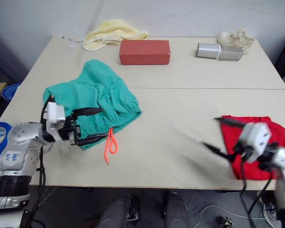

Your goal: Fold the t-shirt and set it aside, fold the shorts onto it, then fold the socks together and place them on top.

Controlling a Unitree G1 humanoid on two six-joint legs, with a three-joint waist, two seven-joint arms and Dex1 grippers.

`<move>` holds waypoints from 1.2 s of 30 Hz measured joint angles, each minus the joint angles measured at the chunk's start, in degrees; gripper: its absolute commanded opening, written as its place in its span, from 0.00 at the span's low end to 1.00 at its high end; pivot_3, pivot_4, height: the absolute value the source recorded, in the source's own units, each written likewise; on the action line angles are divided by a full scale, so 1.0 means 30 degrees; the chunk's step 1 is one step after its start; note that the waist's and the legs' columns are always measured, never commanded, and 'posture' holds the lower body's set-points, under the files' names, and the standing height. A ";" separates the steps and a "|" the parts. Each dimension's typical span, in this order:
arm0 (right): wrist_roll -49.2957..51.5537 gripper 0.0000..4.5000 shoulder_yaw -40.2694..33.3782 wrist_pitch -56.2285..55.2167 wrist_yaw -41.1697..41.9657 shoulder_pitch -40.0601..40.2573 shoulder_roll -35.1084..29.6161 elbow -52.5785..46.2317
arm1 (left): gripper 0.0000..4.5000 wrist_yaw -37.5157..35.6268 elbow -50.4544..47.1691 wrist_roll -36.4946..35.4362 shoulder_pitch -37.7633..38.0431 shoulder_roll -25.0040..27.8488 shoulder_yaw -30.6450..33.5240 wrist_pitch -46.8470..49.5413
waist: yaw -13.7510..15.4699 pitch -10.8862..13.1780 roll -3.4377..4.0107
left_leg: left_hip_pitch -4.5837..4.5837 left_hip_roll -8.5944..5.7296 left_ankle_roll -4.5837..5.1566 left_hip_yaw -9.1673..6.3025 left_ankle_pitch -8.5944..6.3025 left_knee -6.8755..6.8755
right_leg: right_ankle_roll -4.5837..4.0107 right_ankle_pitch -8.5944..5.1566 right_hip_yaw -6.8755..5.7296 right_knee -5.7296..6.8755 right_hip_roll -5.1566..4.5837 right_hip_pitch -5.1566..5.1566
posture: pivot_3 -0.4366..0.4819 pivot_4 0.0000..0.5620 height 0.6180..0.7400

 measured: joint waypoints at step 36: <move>0.0339 1.00 0.1730 -0.6147 0.0870 0.3706 0.1431 -0.0607 | 0.91 -0.0727 0.7340 0.8367 -0.0054 0.4386 -0.2024 -1.2249 | -0.0028 -0.0016 -0.0077 | 0.0074 0.0024 -0.0116 0.0120 0.0025 -0.0252 | -0.0114 -0.0026 -0.0076 -0.0051 -0.0008 -0.0070 | 0.48 0.27 1.00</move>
